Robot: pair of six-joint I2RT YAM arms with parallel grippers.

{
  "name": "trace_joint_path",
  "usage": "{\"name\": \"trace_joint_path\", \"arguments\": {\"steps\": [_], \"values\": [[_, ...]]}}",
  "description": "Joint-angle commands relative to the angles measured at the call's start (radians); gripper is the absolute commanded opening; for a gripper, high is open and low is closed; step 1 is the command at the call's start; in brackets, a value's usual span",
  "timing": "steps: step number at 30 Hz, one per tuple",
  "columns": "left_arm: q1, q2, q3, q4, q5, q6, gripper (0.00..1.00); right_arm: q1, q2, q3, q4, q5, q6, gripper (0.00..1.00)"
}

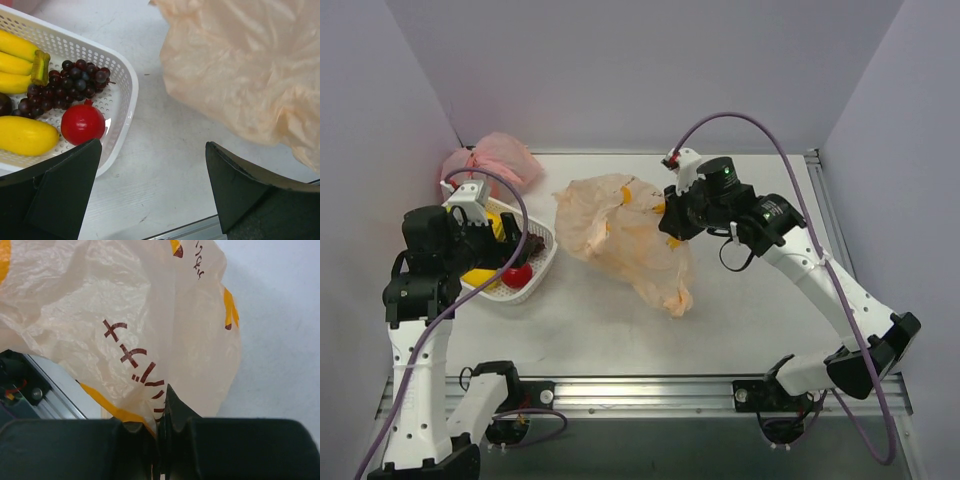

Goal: Place the fake fruits into the plastic bag and tie a complex knot

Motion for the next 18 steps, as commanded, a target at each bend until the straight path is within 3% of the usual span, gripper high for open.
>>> {"name": "trace_joint_path", "arguments": {"steps": [1, 7, 14, 18], "values": [[0.006, 0.011, 0.051, 0.081, 0.044, 0.036, 0.97, -0.068, 0.019, 0.027, -0.113, -0.053, 0.215, 0.00], [0.006, 0.076, 0.048, 0.056, -0.103, 0.023, 0.95, -0.169, 0.034, -0.034, -0.126, -0.118, 0.413, 0.00], [0.008, 0.241, 0.071, 0.038, -0.291, 0.131, 0.98, -0.266, 0.054, -0.109, -0.073, -0.191, 0.468, 0.00], [0.009, 0.337, 0.068, 0.085, -0.295, 0.217, 0.83, -0.294, 0.067, -0.157, -0.038, -0.239, 0.499, 0.00]]}}
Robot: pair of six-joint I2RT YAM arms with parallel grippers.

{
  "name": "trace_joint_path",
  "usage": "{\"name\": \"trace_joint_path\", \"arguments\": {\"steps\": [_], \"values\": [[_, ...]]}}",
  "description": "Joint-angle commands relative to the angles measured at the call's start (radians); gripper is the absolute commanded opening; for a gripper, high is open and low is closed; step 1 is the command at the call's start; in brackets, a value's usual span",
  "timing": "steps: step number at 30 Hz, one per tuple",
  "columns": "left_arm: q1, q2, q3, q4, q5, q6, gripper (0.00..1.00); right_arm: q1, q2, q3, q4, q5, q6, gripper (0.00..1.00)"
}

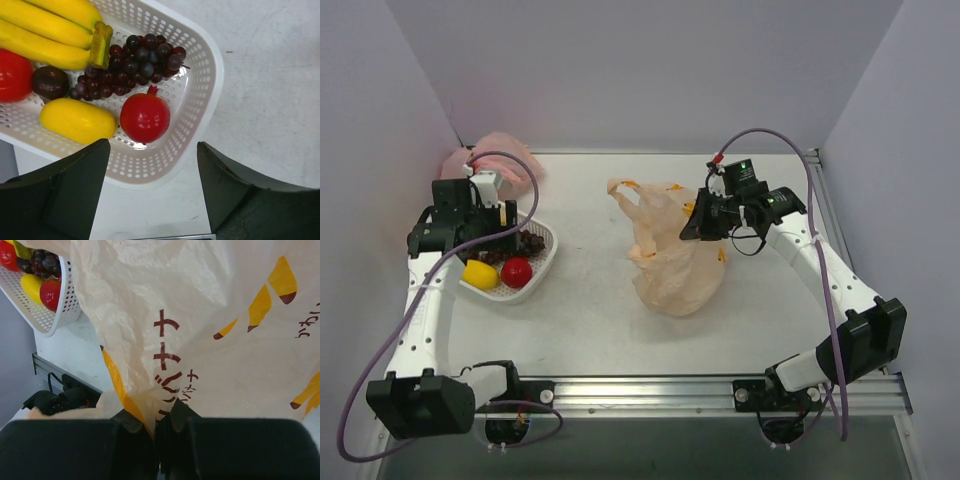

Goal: Place the fake fruits into the plastic bag and tie a complex knot

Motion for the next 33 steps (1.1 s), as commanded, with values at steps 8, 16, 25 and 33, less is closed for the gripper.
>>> {"name": "trace_joint_path", "arguments": {"steps": [8, 16, 25, 33], "values": [[0.086, 0.297, 0.155, 0.169, 0.026, 0.182, 0.71, -0.012, 0.010, -0.081, 0.103, -0.201, 0.042, 0.00], [0.112, 0.489, 0.234, 0.227, 0.034, 0.268, 0.71, -0.017, 0.019, -0.177, 0.317, -0.438, 0.136, 0.00], [0.113, 0.597, 0.261, 0.232, 0.023, 0.307, 0.73, -0.020, 0.087, -0.300, 0.664, -0.585, 0.243, 0.00], [0.113, 0.626, 0.215, 0.227, -0.006, 0.350, 0.79, -0.031, 0.194, -0.391, 0.785, -0.608, 0.200, 0.00]]}}
